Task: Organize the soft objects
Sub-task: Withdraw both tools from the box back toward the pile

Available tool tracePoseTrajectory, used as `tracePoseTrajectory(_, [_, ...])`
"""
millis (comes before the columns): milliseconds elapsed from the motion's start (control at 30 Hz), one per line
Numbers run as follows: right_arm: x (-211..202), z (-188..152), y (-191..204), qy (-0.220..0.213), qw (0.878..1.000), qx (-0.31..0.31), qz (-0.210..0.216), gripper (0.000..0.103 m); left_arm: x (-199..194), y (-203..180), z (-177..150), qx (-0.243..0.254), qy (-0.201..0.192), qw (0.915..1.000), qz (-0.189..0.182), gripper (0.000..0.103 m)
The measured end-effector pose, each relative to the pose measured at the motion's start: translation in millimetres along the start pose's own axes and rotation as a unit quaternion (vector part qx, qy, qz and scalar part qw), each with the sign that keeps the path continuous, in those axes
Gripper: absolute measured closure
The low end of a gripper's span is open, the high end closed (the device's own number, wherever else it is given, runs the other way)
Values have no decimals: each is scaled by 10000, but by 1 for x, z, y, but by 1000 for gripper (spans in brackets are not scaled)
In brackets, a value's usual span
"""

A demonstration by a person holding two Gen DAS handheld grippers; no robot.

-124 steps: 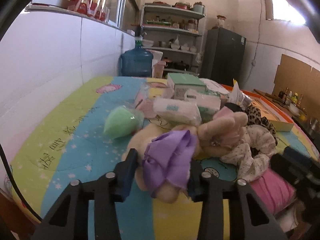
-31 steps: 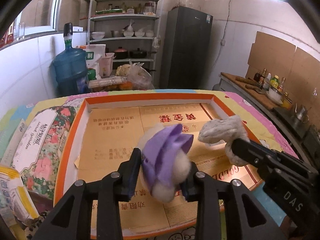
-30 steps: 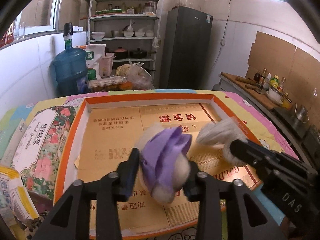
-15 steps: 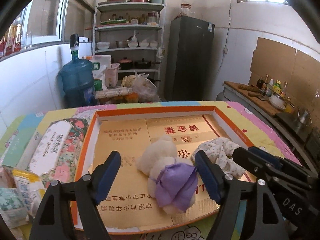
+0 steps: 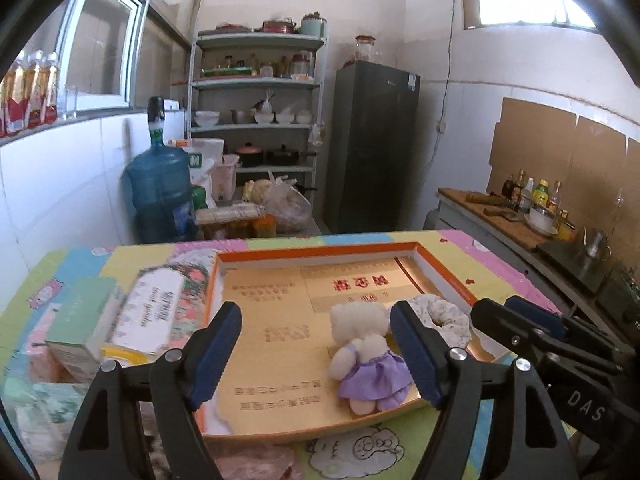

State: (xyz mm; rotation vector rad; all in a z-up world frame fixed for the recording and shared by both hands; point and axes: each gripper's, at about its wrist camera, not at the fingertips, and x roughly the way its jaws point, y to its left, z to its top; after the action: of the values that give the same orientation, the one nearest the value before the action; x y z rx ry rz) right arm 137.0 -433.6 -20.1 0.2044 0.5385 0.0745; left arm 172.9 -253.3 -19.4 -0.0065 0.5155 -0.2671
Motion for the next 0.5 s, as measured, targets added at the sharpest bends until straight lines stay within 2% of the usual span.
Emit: tracePoseTrajectory(500, [-38, -2, 57, -228, 9994, -276, 6, 51, -60, 47, -3, -26, -333, 9991, 249, 26])
